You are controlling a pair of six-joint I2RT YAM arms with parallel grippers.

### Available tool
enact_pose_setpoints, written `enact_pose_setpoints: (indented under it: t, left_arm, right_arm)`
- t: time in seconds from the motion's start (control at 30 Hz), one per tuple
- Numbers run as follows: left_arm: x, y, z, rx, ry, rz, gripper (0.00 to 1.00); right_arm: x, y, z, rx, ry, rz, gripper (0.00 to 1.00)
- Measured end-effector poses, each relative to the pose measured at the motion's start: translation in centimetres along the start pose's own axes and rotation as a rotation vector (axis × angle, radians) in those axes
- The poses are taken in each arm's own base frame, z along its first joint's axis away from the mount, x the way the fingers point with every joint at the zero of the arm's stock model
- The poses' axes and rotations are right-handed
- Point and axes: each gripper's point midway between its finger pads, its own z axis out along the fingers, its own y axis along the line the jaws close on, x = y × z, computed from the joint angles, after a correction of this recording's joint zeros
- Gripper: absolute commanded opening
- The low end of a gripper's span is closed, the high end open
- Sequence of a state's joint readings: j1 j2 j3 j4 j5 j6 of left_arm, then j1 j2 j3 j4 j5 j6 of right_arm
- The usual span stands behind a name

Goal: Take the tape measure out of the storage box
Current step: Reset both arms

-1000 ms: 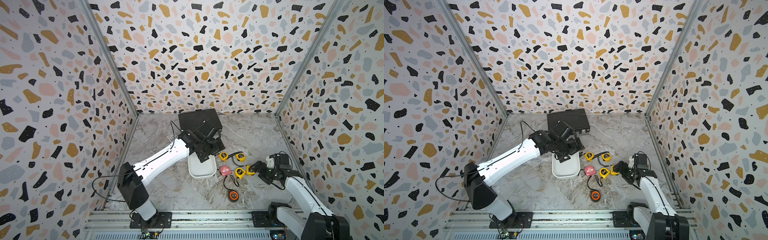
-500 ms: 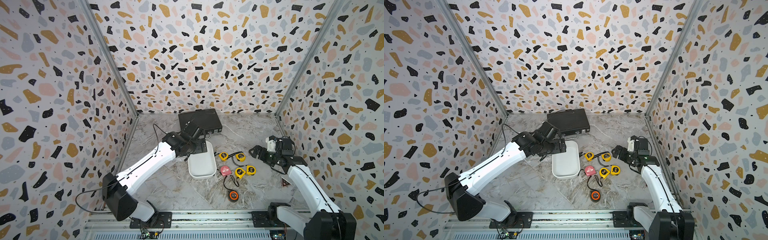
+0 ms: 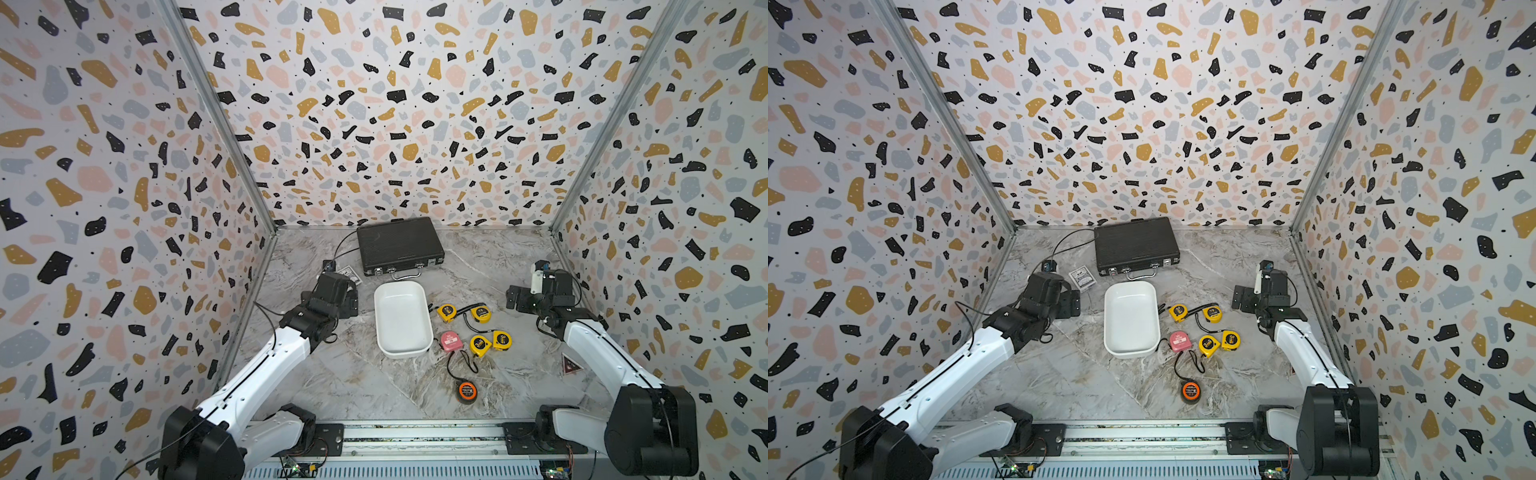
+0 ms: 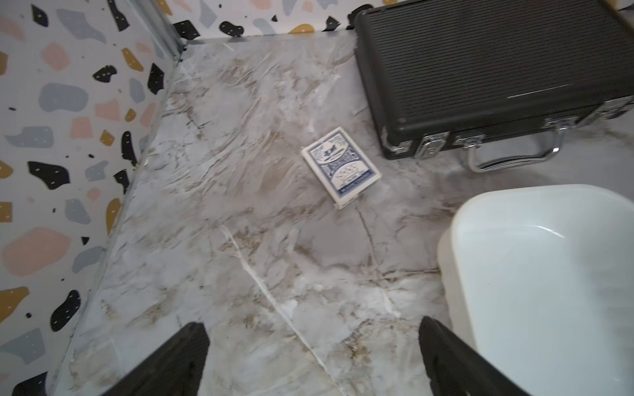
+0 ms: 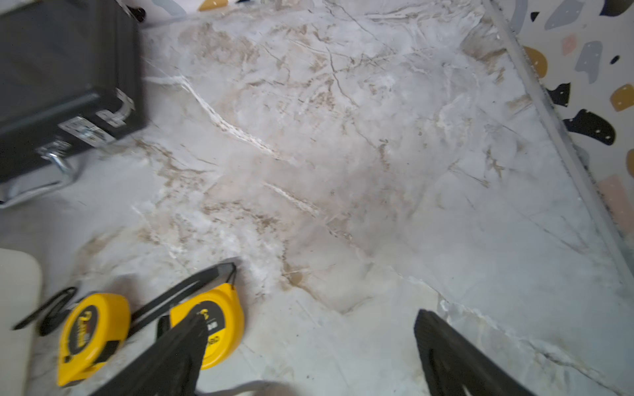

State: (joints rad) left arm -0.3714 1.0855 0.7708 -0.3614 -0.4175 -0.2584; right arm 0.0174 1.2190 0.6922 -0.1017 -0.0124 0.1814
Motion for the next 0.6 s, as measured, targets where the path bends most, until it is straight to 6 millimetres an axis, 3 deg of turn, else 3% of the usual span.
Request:
enact_pose_setpoints:
  t: [0.13, 0.37, 0.47, 0.6]
  left_arm:
    - [1.5, 2.5, 1.7, -0.058, -0.033, 0.007, 1.00]
    - [2.2, 5.4, 4.4, -0.086, -0.092, -0.012, 1.00]
    - [2.8, 5.8, 5.7, -0.065, -0.114, -0.022, 1.00]
    - [3.3, 4.5, 7.4, -0.002, -0.136, 0.004, 1.00]
  right_arm:
    - [1.2, -1.1, 1.6, 0.052, -0.033, -0.060, 0.99]
    - [1.9, -2.0, 3.4, 0.096, -0.134, -0.123, 0.98]
    - [2.0, -2.2, 3.9, 0.104, -0.176, -0.136, 0.98]
    - [2.2, -2.3, 4.4, 0.109, -0.225, -0.149, 0.98]
